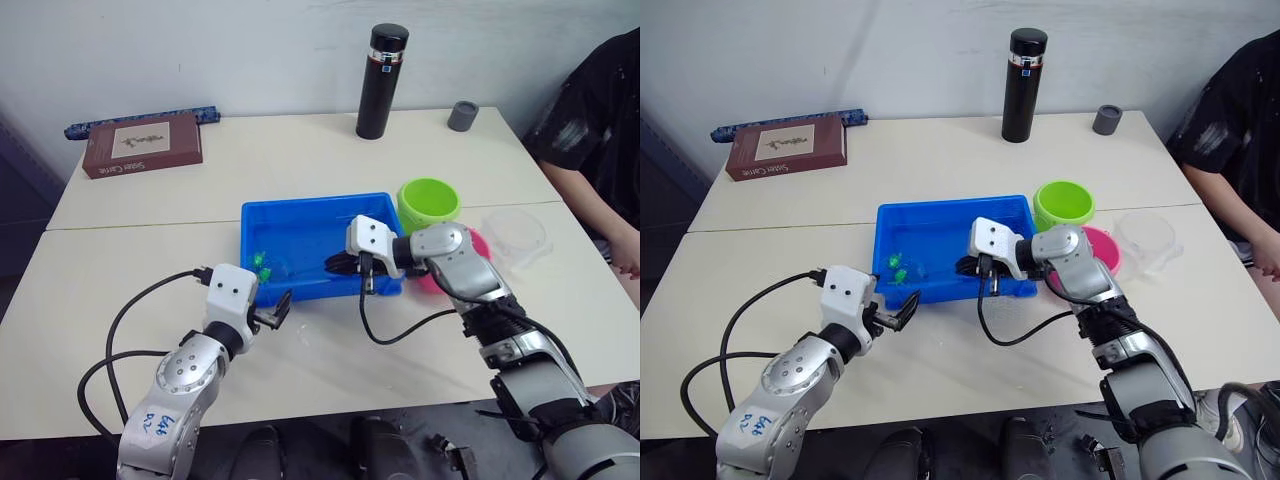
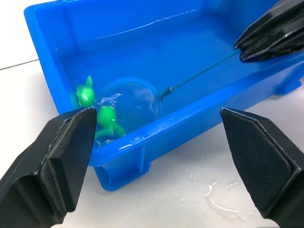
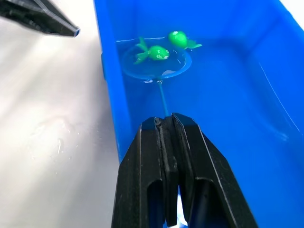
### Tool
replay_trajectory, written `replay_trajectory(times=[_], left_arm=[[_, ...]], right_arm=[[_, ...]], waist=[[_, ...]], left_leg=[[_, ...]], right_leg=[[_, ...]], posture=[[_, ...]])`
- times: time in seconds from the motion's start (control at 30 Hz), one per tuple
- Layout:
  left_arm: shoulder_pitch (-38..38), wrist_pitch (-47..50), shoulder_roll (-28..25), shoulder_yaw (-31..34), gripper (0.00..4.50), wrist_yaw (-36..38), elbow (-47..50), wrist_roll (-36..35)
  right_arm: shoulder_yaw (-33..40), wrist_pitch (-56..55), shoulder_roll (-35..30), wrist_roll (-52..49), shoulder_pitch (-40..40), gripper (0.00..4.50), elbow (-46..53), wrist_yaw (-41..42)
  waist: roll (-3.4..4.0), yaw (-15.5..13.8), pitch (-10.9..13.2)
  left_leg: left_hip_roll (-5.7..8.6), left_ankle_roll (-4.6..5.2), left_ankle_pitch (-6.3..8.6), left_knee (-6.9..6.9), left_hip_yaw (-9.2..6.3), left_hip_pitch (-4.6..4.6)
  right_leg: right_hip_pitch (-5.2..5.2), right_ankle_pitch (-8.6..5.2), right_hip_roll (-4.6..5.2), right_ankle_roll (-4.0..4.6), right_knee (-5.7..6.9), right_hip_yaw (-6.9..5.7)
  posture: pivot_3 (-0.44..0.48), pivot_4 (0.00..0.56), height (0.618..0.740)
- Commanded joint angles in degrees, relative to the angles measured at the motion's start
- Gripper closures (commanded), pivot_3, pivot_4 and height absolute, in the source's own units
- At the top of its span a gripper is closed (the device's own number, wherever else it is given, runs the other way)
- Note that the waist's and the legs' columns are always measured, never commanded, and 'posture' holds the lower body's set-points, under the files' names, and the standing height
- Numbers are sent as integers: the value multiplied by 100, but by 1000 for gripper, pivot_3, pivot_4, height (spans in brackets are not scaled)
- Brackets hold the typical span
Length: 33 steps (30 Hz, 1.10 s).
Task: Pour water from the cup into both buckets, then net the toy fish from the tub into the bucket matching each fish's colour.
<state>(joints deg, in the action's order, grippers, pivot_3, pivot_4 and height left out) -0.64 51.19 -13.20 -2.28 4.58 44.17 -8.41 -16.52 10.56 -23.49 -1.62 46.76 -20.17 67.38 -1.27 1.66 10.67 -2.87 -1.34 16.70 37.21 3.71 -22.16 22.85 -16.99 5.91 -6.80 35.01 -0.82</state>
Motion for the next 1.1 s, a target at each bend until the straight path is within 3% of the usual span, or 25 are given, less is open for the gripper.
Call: replay_trajectory(times=[0.03,0.63,1.1], left_arm=[[43,-137,-11,-18,16,38,84,26],[271,-313,-217,-64,16,354,-136,2],[1133,-703,-428,-183,16,1203,-660,-335]], right_arm=[[330,414,-131,-326,70,4500,422,10],[1044,1170,-873,-743,-313,4500,1109,-451],[2263,2670,-1805,-1430,-1159,4500,3045,-1323]], waist=[[0,-3,0],[0,-15,0],[0,-26,0]], left_leg=[[0,0,0,0,0,-1],[3,1,1,-1,2,-4],[3,2,1,-1,0,-7]], right_leg=[[0,0,1,0,0,0],[4,0,2,0,-2,0],[5,0,-1,0,-5,-1]], posture=[[0,150,740],[0,150,740],[0,150,740]])
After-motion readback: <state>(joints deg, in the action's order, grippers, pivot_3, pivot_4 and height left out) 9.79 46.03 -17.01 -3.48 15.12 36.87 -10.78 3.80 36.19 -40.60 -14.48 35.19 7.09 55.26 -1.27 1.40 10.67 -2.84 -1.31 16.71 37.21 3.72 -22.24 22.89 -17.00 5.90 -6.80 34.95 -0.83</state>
